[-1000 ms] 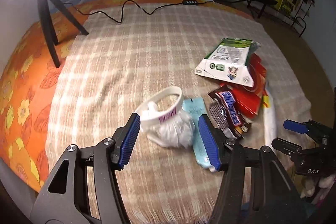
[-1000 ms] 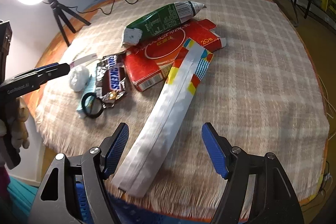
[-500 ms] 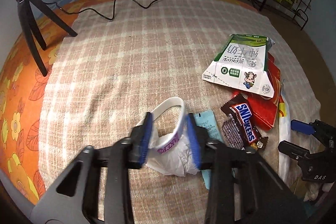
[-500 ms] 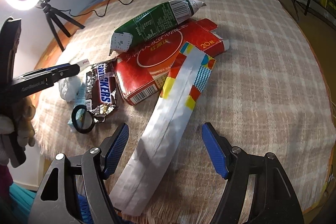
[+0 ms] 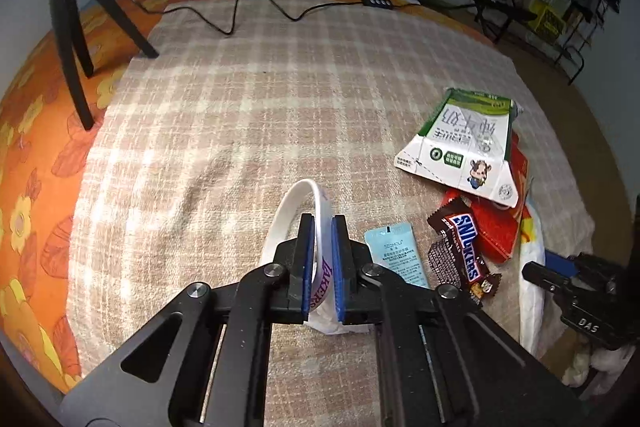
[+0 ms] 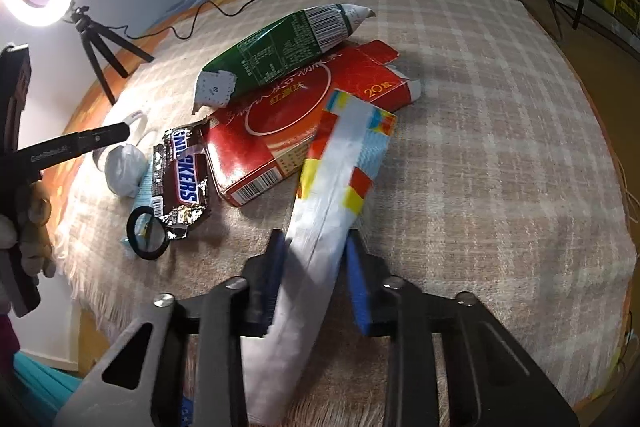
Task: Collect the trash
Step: 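Grasp the white plastic bag with the left tool while the right tool grasps the paper strip, then carry bag and paper strip over the blue basket and open both tools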
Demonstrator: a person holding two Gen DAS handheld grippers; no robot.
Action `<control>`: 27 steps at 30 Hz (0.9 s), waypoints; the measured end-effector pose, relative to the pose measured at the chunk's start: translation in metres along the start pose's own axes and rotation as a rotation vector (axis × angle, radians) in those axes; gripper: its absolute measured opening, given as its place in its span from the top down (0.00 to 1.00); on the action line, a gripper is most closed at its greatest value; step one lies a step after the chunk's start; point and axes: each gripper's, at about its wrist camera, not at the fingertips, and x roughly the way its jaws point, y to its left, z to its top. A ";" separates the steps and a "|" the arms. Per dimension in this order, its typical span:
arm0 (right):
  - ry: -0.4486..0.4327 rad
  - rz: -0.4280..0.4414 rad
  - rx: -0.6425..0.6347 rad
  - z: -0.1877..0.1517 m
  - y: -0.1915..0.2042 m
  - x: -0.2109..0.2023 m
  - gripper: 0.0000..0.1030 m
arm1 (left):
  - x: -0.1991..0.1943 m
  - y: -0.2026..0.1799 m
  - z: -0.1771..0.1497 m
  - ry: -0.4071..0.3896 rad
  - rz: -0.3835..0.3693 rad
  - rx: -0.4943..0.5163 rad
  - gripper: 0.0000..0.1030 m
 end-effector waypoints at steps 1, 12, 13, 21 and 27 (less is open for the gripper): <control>-0.003 0.010 0.010 0.000 -0.002 -0.001 0.84 | -0.002 0.004 0.000 -0.006 0.001 -0.013 0.94; -0.050 0.005 0.022 -0.004 -0.005 -0.022 0.89 | -0.032 0.021 0.001 -0.063 0.002 -0.063 0.95; -0.056 0.006 0.023 -0.005 -0.005 -0.025 0.89 | -0.035 0.021 0.000 -0.067 0.003 -0.061 0.95; -0.085 0.036 0.006 -0.018 0.001 -0.054 0.89 | -0.068 0.016 -0.021 -0.088 -0.026 -0.043 0.95; -0.112 0.059 -0.049 -0.029 0.018 -0.077 0.89 | -0.101 0.001 -0.047 -0.108 -0.045 -0.018 0.95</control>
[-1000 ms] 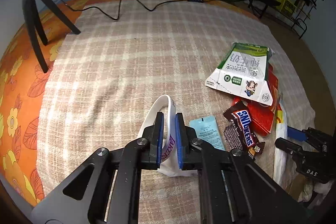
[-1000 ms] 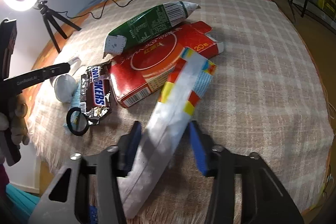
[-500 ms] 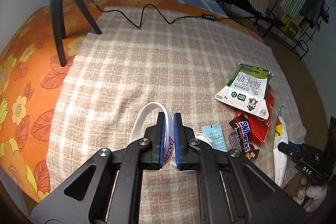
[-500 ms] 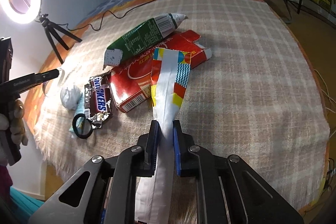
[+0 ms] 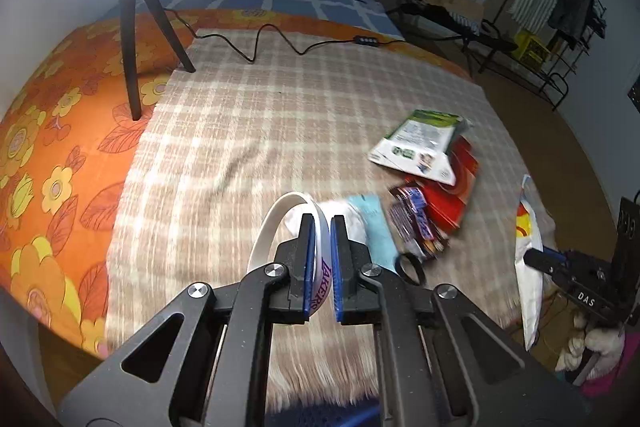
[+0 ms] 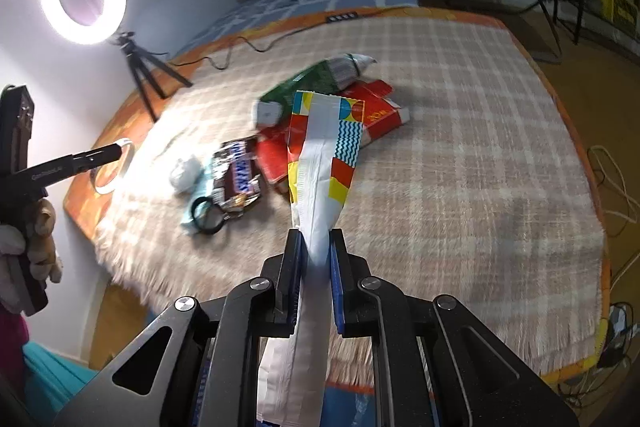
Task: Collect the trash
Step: 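Carry bag and paper strip over the blue basket and open both tools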
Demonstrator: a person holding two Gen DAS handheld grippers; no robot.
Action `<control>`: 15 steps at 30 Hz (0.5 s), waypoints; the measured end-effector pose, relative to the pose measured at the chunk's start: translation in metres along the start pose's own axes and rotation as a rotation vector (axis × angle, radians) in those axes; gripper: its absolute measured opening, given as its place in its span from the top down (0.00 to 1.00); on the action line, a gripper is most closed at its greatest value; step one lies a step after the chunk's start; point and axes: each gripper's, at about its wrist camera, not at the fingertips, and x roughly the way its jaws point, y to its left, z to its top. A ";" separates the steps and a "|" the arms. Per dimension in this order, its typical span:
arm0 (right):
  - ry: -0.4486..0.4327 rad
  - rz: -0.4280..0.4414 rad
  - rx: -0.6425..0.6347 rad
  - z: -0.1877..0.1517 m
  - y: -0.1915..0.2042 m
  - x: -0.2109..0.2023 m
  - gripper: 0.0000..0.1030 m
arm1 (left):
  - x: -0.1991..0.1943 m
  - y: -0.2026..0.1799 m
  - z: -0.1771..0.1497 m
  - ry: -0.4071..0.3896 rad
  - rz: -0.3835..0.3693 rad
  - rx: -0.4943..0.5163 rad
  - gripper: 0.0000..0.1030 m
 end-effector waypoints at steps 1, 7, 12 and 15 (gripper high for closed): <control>-0.001 0.005 -0.018 -0.003 0.005 -0.005 0.89 | -0.005 -0.003 -0.004 -0.002 -0.001 0.006 0.95; 0.002 0.031 -0.109 -0.022 0.031 -0.023 0.89 | -0.038 -0.016 -0.039 -0.003 -0.018 0.023 0.95; 0.021 0.066 -0.167 -0.043 0.049 -0.036 0.89 | -0.064 -0.026 -0.075 0.009 -0.020 0.052 0.95; 0.042 0.084 -0.206 -0.056 0.060 -0.042 0.89 | -0.074 -0.031 -0.097 0.025 -0.020 0.065 0.95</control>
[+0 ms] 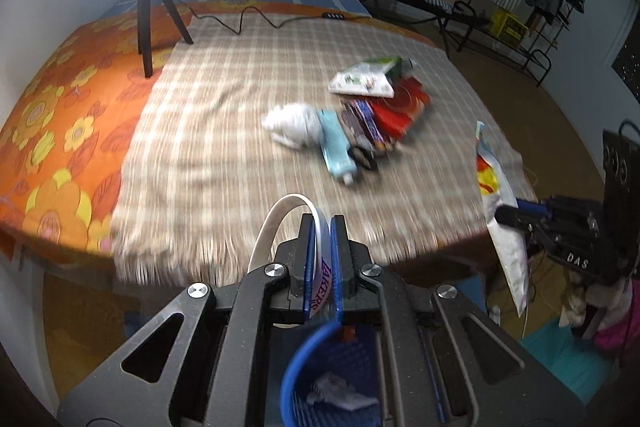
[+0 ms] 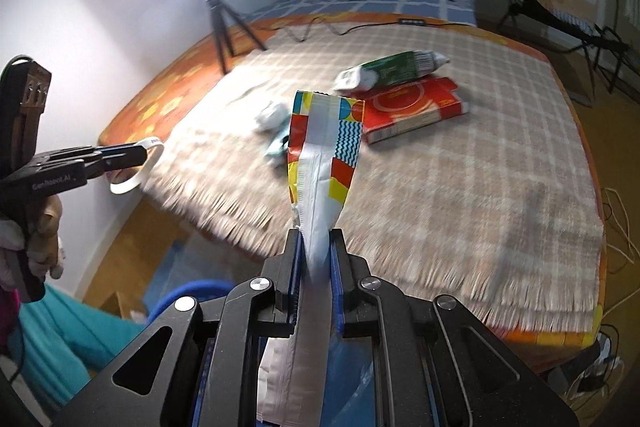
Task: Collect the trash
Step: 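Carry bag and paper strip over the blue basket and open both tools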
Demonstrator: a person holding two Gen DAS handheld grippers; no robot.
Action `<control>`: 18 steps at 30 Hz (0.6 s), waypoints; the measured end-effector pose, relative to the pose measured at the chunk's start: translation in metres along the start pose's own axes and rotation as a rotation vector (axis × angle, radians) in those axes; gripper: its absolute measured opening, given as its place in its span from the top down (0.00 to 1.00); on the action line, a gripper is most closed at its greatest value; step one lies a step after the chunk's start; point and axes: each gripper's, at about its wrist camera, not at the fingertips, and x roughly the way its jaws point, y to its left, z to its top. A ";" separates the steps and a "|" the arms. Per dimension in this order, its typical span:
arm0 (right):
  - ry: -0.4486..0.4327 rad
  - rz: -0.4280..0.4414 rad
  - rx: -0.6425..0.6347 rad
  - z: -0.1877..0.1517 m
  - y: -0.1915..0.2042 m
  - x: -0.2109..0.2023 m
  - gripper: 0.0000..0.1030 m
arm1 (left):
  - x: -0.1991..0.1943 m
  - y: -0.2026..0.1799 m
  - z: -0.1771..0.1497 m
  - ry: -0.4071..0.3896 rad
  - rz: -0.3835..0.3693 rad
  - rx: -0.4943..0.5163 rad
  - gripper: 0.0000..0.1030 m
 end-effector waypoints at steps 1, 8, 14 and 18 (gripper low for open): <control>0.008 0.007 -0.013 -0.004 0.005 -0.002 0.89 | -0.001 -0.003 -0.005 0.005 -0.001 0.002 0.95; 0.068 0.040 -0.114 -0.035 0.038 -0.006 0.89 | -0.006 -0.020 -0.055 0.070 -0.034 0.016 0.95; 0.129 0.076 -0.162 -0.060 0.057 -0.002 0.89 | 0.000 -0.034 -0.087 0.123 -0.055 0.028 0.95; 0.170 0.085 -0.186 -0.076 0.065 0.005 0.89 | 0.012 -0.045 -0.108 0.177 -0.061 0.058 0.95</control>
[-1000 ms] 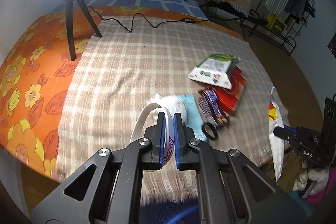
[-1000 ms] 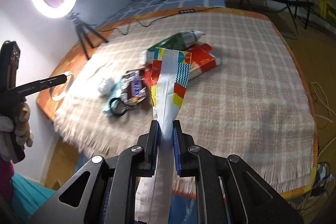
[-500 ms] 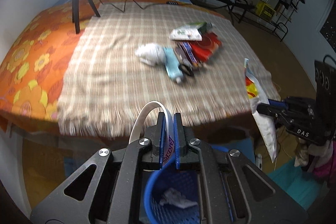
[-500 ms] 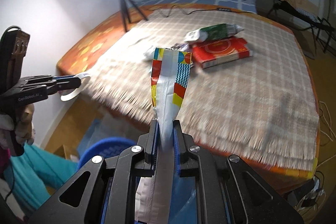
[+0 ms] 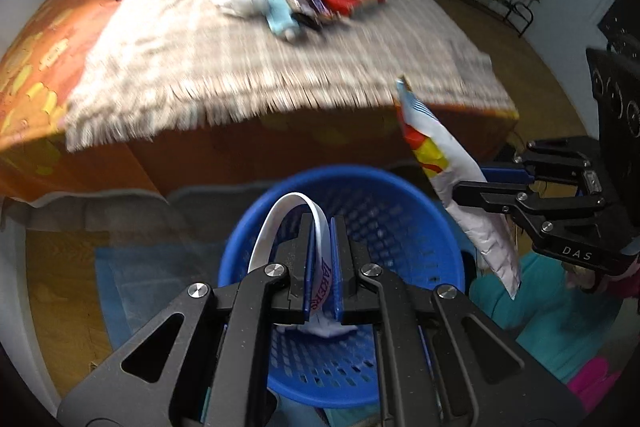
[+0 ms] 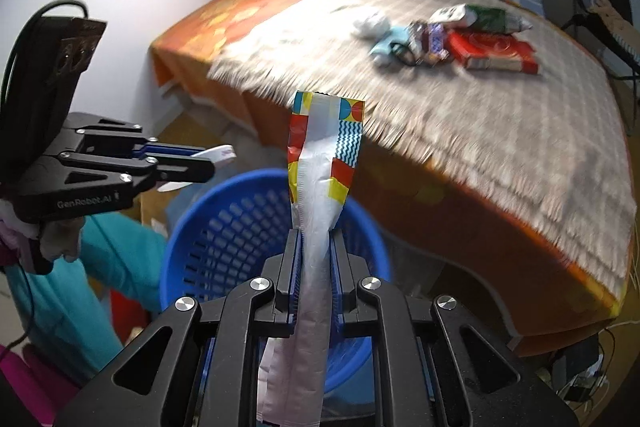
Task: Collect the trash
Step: 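Carry bag and paper strip over the blue basket and open both tools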
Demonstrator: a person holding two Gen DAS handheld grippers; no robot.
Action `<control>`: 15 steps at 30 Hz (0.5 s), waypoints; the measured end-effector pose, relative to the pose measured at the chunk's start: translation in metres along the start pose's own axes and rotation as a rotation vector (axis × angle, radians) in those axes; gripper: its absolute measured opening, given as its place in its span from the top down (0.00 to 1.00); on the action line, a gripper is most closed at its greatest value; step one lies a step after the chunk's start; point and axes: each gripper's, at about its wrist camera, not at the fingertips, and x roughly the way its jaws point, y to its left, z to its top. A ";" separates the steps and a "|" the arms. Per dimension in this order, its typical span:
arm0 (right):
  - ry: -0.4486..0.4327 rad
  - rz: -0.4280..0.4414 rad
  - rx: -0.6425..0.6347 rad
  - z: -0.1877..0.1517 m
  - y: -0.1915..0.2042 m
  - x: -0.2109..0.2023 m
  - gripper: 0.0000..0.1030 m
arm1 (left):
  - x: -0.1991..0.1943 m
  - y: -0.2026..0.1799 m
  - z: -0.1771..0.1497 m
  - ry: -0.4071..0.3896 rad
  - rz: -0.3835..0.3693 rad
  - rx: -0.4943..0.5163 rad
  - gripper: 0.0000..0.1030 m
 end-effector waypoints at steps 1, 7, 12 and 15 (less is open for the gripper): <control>0.012 0.005 -0.004 -0.004 0.002 0.004 0.89 | 0.003 -0.001 -0.003 0.009 -0.001 0.004 0.95; 0.058 0.017 -0.021 -0.017 0.010 0.019 0.89 | 0.028 -0.013 -0.028 0.087 -0.008 0.042 0.95; 0.094 0.022 -0.035 -0.025 0.016 0.034 0.89 | 0.040 -0.018 -0.043 0.125 -0.004 0.061 0.95; 0.104 0.021 -0.039 -0.028 0.017 0.040 0.89 | 0.046 -0.020 -0.047 0.143 -0.006 0.073 0.95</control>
